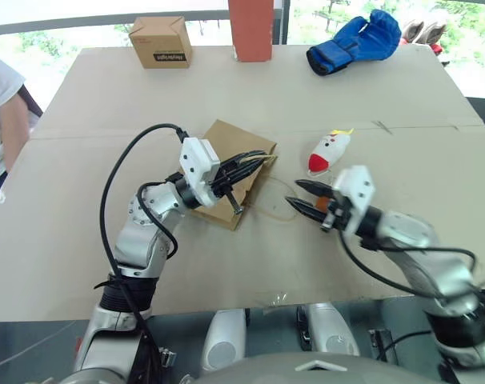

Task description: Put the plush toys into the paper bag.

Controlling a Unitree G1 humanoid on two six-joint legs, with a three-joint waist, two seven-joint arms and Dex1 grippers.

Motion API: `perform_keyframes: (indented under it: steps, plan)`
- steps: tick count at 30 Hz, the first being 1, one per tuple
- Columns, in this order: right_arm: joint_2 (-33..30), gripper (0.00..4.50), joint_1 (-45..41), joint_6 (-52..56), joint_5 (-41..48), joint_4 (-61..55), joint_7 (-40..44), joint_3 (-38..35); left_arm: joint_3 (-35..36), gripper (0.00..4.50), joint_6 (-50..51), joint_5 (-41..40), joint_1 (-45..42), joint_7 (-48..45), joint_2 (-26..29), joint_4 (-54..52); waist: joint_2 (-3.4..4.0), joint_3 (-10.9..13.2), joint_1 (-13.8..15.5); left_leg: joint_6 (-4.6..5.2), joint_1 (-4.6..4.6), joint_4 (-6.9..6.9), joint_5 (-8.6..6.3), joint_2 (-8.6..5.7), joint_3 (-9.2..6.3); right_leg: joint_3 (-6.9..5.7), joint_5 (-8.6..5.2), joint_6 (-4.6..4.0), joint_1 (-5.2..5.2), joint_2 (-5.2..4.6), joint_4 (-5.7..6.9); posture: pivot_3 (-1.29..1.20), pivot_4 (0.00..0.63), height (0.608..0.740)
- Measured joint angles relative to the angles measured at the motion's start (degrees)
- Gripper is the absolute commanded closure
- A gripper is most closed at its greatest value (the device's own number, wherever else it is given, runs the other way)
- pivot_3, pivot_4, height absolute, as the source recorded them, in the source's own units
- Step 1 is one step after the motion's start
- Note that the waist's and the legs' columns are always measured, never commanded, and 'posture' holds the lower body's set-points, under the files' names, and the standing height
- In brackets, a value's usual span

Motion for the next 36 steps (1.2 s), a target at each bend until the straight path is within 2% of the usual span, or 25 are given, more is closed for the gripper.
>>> perform_keyframes:
  steps: [1,7,12,17,24,29,33,36]
  plan:
    - [1.2,4.46,-1.71,-0.27,-1.25,2.43,-0.04,1.67,0.33,4.5,1.24,-1.45,-0.04,-0.25,0.19,-0.99,-0.02,-0.01,0.0,0.0,0.0,0.01,0.0,0.0,-0.01,0.0,0.0,0.0,0.01,0.0,-0.01,0.0,0.15,0.74]
    - [8.39,4.46,-11.32,-5.69,-7.51,20.61,1.32,7.99,2.69,4.5,7.49,-5.64,-0.39,0.92,1.08,-4.41,0.0,0.0,-0.02,0.0,-0.04,0.01,0.0,-0.02,-0.02,-0.01,0.01,-0.01,-0.01,0.0,-0.02,0.0,0.15,0.74]
    - [20.86,4.46,-19.28,-14.66,-10.44,40.48,1.8,9.48,4.95,4.5,12.67,-9.57,-0.23,5.08,0.85,-9.23,0.01,0.01,-0.07,0.0,-0.03,-0.02,0.0,-0.01,-0.08,-0.02,0.02,-0.03,-0.02,0.02,0.02,0.0,0.15,0.74]
    - [26.93,4.46,-21.47,-21.97,-14.5,54.95,1.15,10.52,9.66,4.5,15.98,-12.51,-0.5,11.0,0.76,-11.21,0.01,0.01,0.05,-0.01,-0.04,-0.01,0.0,-0.03,-0.09,-0.04,0.02,-0.03,-0.01,0.02,0.02,0.0,0.15,0.74]
    - [30.04,4.46,-22.52,-25.04,-17.35,59.65,-0.65,9.53,15.61,4.5,19.61,-16.14,-2.48,17.25,1.78,-12.28,0.0,-0.01,-0.28,-0.03,0.36,-0.09,0.01,0.01,-0.1,0.12,0.02,-0.04,0.12,0.16,0.16,0.0,0.15,0.74]
    - [30.47,4.46,-22.58,-24.93,-19.63,60.43,-3.62,9.57,18.88,4.5,21.35,-17.66,-3.74,18.71,5.66,-12.27,0.01,-0.02,-0.22,-0.04,0.82,-0.23,0.01,0.03,-0.11,0.15,-0.01,-0.06,0.5,0.2,0.07,0.0,0.15,0.74]
    - [30.52,4.46,-23.44,-26.08,-21.44,61.29,-7.15,9.62,17.84,4.5,20.78,-10.65,-3.73,16.86,13.18,-10.47,0.08,0.0,-0.1,-0.06,0.86,-0.23,0.0,0.01,-0.12,0.17,-0.13,-0.09,0.5,0.22,0.03,0.0,0.15,0.74]
    - [30.56,4.46,-23.74,-25.94,-22.09,61.31,-9.62,9.42,16.5,4.5,20.74,-7.8,-3.73,16.5,13.67,-9.94,0.1,0.01,0.05,-0.09,0.81,-0.22,0.02,0.01,-0.12,0.19,-0.18,-0.1,0.5,0.21,-0.01,0.0,0.15,0.74]
